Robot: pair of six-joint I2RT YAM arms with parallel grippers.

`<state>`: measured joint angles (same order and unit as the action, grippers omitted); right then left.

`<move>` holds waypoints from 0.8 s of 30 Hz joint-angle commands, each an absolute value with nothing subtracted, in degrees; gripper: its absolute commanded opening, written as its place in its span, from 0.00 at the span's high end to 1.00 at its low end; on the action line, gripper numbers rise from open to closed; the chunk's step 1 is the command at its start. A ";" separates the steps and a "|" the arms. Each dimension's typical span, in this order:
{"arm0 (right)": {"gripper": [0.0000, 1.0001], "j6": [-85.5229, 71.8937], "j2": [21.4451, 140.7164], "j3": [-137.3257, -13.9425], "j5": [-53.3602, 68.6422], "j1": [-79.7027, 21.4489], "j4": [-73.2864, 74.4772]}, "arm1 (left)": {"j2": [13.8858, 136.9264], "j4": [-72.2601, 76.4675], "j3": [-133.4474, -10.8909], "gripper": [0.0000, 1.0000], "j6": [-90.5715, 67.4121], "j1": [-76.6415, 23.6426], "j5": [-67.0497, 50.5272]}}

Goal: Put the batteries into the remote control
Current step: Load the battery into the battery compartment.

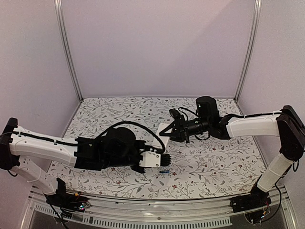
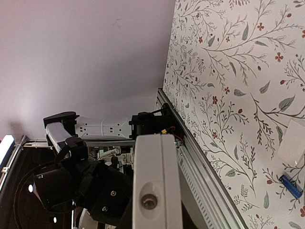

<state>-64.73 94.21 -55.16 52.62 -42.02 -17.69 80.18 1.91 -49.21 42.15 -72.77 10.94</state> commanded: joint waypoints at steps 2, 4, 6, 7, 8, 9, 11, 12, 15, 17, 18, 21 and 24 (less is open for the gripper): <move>1.00 -68.66 94.66 -56.15 54.22 -42.48 -24.60 | 81.62 -2.80 -49.62 0.74 42.61 -72.55 11.07; 1.00 -69.73 94.66 -56.00 54.39 -42.51 -25.97 | 81.66 -2.87 -49.49 0.72 42.56 -72.60 11.69; 1.00 -70.32 94.59 -55.75 54.26 -42.48 -26.40 | 81.29 -2.70 -49.32 0.70 42.05 -72.55 11.88; 1.00 -70.18 94.57 -55.57 54.16 -42.45 -26.44 | 80.94 -2.48 -49.35 0.68 41.60 -72.52 11.81; 1.00 -69.94 94.61 -55.44 54.14 -42.53 -26.51 | 80.56 -2.49 -49.39 0.66 41.36 -72.51 11.79; 1.00 -69.85 94.72 -55.23 54.06 -42.39 -26.71 | 80.05 -2.46 -49.39 0.64 41.31 -72.51 11.70; 1.00 -70.30 95.03 -54.67 54.03 -42.30 -28.66 | 79.34 -2.82 -49.25 0.67 41.46 -72.58 11.34; 1.00 -71.35 95.22 -54.40 54.09 -42.09 -30.02 | 78.99 -2.85 -48.99 0.68 41.69 -72.64 11.25; 1.00 -74.12 95.52 -53.94 54.30 -41.80 -32.98 | 78.40 -3.08 -48.33 0.73 42.80 -72.98 11.68; 1.00 -75.56 95.68 -53.60 54.32 -41.59 -34.81 | 78.69 -3.56 -48.23 0.75 43.76 -73.56 12.28; 1.00 -76.70 95.79 -53.42 54.32 -41.50 -35.76 | 78.89 -3.60 -48.25 0.76 43.95 -73.78 12.71; 1.00 -78.91 96.44 -52.90 54.40 -41.48 -38.92 | 79.58 -3.73 -48.26 0.75 45.41 -74.36 14.16; 1.00 -81.21 97.13 -52.41 54.49 -41.54 -41.31 | 79.52 -3.25 -48.25 0.69 46.09 -74.71 15.87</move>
<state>-75.81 96.66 -52.45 54.13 -41.80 -31.40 78.39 0.54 -49.45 45.25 -73.76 13.91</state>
